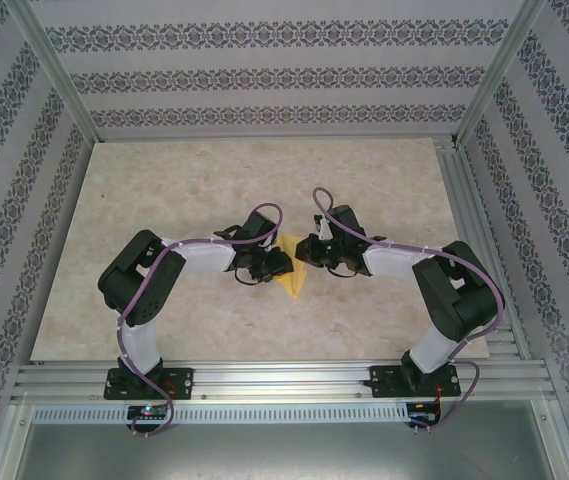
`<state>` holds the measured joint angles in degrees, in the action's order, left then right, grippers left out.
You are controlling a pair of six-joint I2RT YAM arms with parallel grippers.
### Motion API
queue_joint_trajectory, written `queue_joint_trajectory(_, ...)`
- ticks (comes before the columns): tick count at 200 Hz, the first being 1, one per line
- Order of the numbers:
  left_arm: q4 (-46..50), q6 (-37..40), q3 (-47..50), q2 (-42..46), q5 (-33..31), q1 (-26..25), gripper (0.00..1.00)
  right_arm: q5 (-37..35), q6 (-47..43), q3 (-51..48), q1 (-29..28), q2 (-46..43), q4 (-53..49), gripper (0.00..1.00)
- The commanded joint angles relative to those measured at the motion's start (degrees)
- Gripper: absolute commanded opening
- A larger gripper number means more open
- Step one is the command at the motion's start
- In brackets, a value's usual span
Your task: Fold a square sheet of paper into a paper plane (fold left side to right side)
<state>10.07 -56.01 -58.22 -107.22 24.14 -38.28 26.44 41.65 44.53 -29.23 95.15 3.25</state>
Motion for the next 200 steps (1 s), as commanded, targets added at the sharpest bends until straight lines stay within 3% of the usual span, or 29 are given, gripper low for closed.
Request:
queue_joint_trajectory(1,3.0,0.1,0.3,-2.1,-2.0,-0.3,0.28,-0.7,-2.1,1.1,-0.1,0.6,-0.7,0.06)
queue_joint_trajectory(200,2.6,0.0,1.1,-2.0,-2.1,-0.2,0.28,-5.0,-6.7,4.2,2.3,6.2,-5.9,0.02)
